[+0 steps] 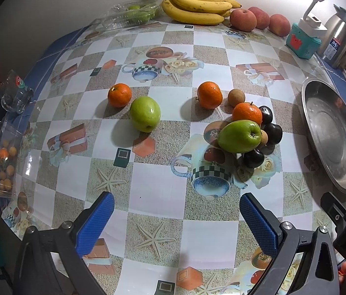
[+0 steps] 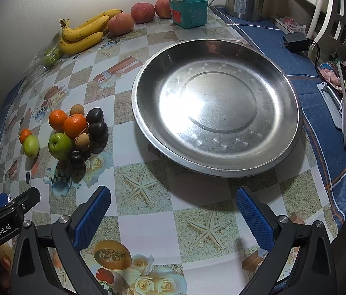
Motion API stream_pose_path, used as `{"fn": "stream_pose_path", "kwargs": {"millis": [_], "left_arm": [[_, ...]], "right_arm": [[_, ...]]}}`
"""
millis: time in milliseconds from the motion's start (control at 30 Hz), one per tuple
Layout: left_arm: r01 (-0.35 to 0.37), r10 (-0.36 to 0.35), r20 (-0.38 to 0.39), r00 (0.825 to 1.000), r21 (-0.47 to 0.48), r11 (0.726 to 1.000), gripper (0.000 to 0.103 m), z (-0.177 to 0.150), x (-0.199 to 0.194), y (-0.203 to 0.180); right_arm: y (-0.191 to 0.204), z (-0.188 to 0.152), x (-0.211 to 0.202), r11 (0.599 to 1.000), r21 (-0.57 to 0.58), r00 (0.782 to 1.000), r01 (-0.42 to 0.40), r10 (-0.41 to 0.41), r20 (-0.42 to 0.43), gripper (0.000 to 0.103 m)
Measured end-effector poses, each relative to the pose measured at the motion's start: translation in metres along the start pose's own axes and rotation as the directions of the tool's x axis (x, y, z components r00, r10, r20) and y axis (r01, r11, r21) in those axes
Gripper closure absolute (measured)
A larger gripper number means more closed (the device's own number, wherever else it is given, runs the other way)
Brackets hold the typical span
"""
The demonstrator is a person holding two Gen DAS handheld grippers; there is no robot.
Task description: Organize fruits
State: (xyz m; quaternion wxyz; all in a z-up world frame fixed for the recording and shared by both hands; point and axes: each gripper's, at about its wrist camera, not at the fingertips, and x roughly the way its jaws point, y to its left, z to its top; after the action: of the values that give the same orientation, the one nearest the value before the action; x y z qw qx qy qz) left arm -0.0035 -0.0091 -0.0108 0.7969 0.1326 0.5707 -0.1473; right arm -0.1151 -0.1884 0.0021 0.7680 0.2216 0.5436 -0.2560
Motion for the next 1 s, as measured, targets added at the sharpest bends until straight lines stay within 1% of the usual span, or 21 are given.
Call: {"fn": "stream_pose_path", "kwargs": {"millis": [1000], "left_arm": [[-0.001, 0.001, -0.005, 1.000, 0.000, 1.000, 0.000, -0.0037, 0.0034, 0.0019]], "right_arm": [[-0.0017, -0.0007, 0.0010, 1.000, 0.001, 1.000, 0.003, -0.003, -0.005, 0.001]]}}
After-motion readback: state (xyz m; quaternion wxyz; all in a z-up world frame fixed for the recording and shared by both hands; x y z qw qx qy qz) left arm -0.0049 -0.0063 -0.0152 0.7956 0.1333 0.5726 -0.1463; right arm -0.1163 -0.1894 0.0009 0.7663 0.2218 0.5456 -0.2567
